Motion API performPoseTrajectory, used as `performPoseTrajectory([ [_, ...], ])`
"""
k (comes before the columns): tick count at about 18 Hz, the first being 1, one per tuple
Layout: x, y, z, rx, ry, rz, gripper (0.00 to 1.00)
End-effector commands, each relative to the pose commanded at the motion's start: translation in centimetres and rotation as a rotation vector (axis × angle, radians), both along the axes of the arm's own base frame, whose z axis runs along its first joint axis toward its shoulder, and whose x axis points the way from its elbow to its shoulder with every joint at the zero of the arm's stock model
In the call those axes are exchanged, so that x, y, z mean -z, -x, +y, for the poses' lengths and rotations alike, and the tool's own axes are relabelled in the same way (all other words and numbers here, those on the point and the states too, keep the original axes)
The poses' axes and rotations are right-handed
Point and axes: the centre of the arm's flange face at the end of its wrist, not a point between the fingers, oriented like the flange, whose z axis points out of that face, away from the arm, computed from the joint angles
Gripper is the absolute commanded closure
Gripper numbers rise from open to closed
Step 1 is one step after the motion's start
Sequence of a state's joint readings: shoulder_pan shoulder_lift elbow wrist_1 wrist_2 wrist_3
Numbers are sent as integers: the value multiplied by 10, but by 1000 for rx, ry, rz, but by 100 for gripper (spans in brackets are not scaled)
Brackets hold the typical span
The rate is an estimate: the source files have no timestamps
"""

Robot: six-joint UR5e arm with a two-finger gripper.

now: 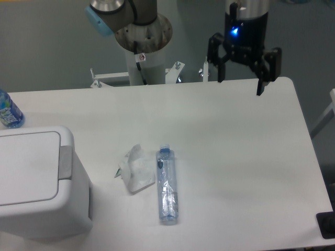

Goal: Open the trash can
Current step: 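Move the open gripper over to the white trash can lid edge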

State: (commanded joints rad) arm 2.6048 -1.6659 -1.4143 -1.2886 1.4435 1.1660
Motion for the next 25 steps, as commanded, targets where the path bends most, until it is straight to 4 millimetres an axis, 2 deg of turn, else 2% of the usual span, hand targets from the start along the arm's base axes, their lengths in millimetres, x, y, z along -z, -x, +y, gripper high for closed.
performPoseTrajectory([
  [2, 2, -3, 11, -26, -4, -13, 0],
  [4, 4, -14, 34, -62, -22, -39, 0],
  [7, 19, -45, 81, -149, -88, -113, 0],
  [9, 26, -59, 100, -294, -143, -182, 0],
  [11, 29, -82, 126, -383, -230, -299, 0],
  [12, 33, -85, 134, -412, -258, -355, 0],
  [16, 42, -111, 160, -420, -296, -510, 0],
  [21, 58, -133, 180, -425, -268, -559, 0],
  [25, 60, -144, 186, -407, -259, -563, 0],
])
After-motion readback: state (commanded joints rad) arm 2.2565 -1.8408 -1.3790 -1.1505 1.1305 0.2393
